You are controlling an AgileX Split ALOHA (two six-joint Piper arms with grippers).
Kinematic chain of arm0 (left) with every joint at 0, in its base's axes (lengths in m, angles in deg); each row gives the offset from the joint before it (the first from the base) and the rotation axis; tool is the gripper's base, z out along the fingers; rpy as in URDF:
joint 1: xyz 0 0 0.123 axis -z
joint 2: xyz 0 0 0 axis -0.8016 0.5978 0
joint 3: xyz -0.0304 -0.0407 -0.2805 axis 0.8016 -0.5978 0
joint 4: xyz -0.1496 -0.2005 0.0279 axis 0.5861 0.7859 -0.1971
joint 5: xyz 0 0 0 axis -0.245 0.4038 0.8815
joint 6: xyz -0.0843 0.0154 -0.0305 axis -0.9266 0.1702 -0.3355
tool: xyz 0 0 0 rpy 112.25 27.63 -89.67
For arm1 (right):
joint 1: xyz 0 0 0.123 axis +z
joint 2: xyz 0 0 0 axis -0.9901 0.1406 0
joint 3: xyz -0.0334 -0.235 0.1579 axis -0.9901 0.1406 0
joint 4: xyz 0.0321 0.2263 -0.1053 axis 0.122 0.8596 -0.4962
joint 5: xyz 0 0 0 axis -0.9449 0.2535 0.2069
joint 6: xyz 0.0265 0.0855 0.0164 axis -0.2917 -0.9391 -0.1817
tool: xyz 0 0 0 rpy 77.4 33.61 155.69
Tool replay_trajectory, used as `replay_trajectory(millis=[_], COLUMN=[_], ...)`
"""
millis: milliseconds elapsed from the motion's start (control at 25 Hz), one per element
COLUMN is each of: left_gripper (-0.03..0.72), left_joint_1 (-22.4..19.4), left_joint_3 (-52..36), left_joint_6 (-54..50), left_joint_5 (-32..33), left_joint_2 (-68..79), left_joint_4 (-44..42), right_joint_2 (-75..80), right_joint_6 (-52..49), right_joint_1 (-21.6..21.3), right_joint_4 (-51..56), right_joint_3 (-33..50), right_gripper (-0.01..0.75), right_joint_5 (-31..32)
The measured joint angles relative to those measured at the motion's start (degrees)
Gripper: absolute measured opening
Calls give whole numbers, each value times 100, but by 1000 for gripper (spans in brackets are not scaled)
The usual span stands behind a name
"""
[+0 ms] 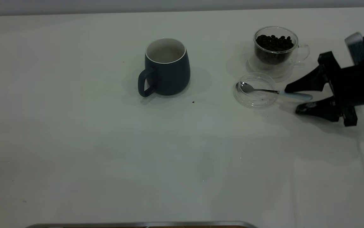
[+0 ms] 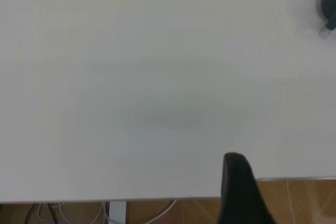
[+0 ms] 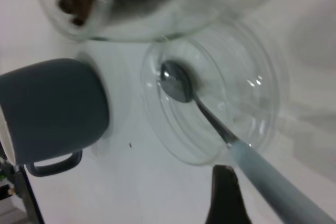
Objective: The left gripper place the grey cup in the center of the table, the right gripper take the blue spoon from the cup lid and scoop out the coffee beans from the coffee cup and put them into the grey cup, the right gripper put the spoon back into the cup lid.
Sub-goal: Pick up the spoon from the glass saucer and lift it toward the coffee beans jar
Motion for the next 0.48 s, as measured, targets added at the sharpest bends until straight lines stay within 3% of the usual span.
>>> replay_trajectory(millis=[480], left_gripper=[497], left_joint_1=[0], left_joint_3=[0], left_joint_6=[0], left_joint_5=[0], left_joint_2=[0], left_joint_4=[0], right_joint_2=[64], right_joint_6=[39], right_joint_1=[0], right_joint_4=[0], right_joint_3=[-2], right_gripper=[544], right_joint_5=[609])
